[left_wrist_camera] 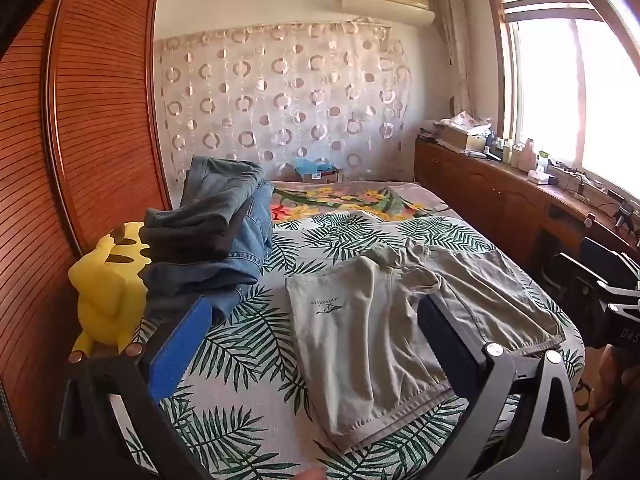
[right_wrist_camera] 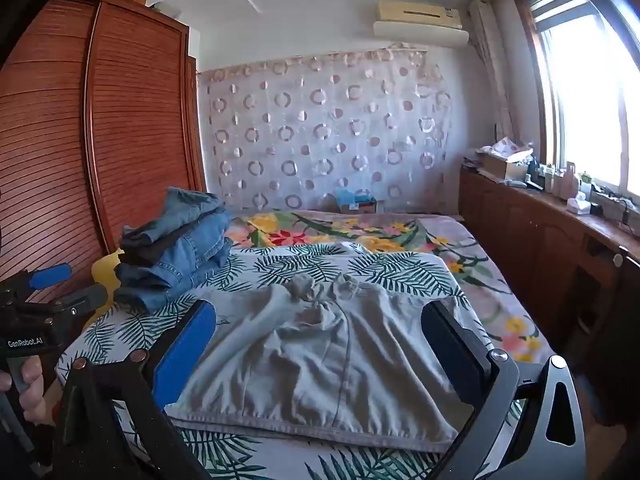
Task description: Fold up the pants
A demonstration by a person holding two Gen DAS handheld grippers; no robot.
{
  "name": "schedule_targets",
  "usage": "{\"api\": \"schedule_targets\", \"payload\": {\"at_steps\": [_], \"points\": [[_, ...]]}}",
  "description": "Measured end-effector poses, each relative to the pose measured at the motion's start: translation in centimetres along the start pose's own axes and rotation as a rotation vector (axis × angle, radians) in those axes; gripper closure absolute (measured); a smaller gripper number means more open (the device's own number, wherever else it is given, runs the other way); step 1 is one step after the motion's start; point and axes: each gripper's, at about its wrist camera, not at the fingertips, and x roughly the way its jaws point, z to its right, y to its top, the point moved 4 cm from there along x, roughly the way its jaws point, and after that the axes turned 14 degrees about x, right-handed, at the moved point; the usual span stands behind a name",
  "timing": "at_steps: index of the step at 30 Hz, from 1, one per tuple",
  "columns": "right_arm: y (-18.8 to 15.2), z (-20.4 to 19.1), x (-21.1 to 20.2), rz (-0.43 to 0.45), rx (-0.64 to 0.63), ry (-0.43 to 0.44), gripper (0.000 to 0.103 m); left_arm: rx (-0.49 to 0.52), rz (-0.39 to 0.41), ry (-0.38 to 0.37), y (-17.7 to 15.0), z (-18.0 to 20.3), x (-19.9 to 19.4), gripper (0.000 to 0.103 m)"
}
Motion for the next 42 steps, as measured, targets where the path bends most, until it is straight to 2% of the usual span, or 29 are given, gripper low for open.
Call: {"api": "schedule_targets", "payload": {"at_steps": [42], "points": [[0.1,-0.1,-0.2,0.024,-0.004,0.003,0.0,-0.009,0.016,0.013,0.6,-0.7,-1.3,0.0]]}}
